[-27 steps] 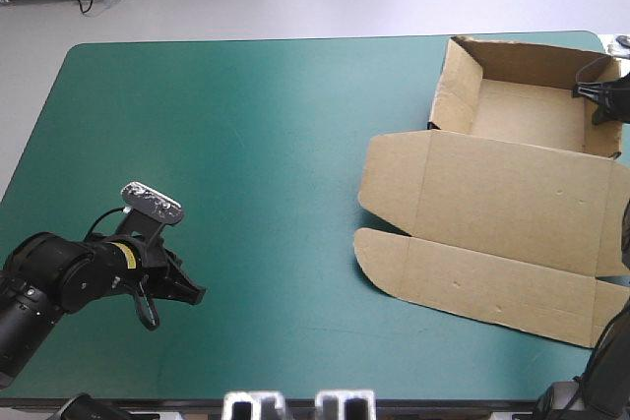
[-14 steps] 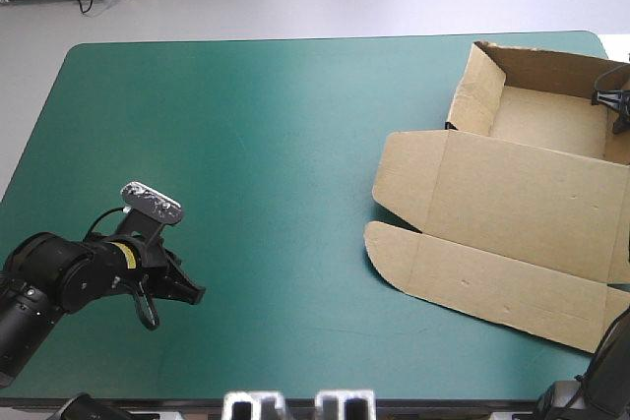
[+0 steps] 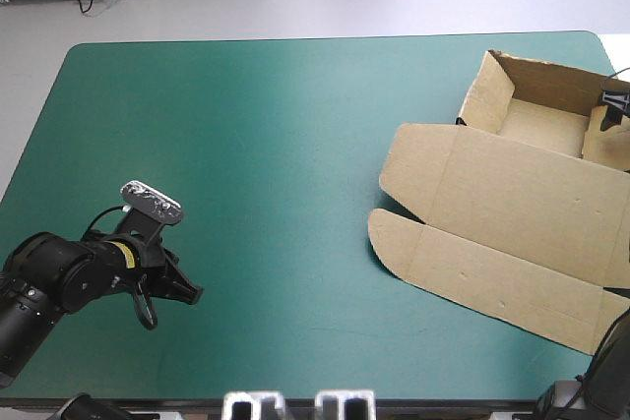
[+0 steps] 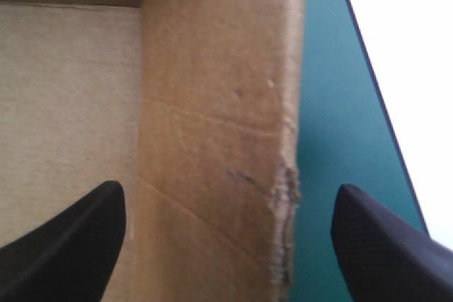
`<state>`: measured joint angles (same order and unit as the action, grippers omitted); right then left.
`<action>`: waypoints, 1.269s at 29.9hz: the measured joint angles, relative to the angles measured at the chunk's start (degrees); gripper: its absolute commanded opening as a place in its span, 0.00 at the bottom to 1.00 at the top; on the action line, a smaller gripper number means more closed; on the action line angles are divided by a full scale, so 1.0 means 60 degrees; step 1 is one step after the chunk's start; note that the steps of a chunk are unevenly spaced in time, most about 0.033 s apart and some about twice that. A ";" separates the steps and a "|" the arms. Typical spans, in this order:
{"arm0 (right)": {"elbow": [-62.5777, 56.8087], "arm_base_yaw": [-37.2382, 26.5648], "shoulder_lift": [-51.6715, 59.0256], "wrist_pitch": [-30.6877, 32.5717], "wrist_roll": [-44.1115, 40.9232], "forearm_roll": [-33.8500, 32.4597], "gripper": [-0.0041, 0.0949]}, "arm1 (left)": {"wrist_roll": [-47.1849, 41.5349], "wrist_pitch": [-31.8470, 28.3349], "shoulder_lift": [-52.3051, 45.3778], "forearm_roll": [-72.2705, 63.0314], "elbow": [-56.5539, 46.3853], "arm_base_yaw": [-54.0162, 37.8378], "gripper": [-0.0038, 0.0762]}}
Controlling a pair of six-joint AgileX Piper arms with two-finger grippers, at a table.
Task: Fold the box
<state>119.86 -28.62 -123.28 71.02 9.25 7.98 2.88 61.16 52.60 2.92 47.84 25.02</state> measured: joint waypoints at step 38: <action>-0.7081 0.4329 0.8459 0.0050 0.3034 0.1091 0.02 | -0.0081 -0.0144 0.0000 -0.0486 0.0000 0.0000 0.03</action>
<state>77.37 -2.64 -72.52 71.32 27.46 14.53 2.40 60.29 52.60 0.00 47.84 25.02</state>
